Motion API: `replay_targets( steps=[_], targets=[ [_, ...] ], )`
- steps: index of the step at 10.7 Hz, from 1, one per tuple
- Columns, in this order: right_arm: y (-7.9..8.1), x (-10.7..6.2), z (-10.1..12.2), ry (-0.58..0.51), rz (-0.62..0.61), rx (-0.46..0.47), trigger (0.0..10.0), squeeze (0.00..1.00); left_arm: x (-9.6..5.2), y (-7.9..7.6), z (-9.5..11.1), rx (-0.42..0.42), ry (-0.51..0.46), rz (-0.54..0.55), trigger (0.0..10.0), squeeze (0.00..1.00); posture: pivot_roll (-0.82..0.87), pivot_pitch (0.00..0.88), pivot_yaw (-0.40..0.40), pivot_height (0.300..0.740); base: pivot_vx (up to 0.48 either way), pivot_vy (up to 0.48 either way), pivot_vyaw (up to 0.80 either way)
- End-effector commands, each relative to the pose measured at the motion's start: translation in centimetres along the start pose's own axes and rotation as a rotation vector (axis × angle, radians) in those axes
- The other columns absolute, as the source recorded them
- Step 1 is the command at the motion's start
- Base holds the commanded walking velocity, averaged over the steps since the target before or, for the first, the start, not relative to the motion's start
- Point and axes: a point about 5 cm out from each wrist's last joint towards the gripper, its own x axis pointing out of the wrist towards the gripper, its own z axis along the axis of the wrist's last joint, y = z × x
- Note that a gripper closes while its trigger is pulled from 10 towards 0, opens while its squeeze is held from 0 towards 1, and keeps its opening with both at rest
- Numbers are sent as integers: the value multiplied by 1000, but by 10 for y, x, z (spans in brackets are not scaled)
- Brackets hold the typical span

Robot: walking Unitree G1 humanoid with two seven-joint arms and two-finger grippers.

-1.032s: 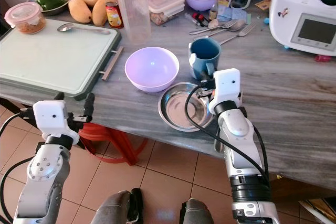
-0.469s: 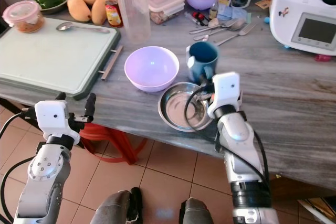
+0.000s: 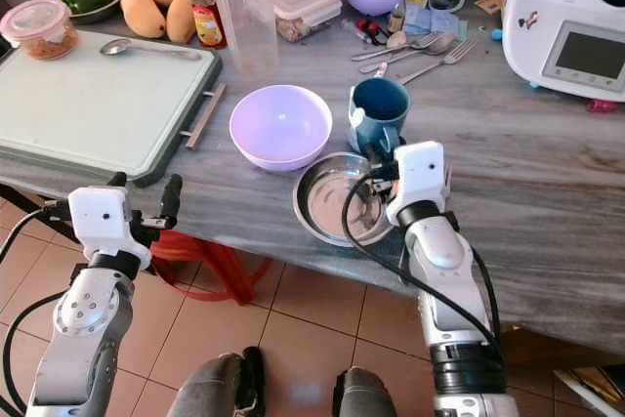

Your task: Setting the table

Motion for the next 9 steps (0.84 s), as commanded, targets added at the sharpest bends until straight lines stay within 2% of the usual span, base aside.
replay_targets(
  steps=[1,4,5,8,9],
  targets=[
    [1,-2,1,-7,8,-17,10000,831,-1,1,1,-4,0,-4,10000,0,-6,197,33,740,0,0,0],
    [-7,-2,0,-5,-35,-58,10000,804,0,0,2,-6,-2,-11,10000,0,-6,196,35,740,0,0,0],
    [-10,-1,4,-23,-53,-71,10000,765,0,-1,2,-6,-2,-13,10000,0,-5,196,35,740,0,0,0],
    [-8,-5,13,-60,-78,-78,10000,753,1,-1,2,-11,-3,-10,10000,0,-8,187,30,740,0,0,0],
    [-6,-7,15,-73,-81,-74,10000,545,1,-1,2,-11,-4,-11,10000,0,-10,186,29,740,0,0,0]
  ],
)
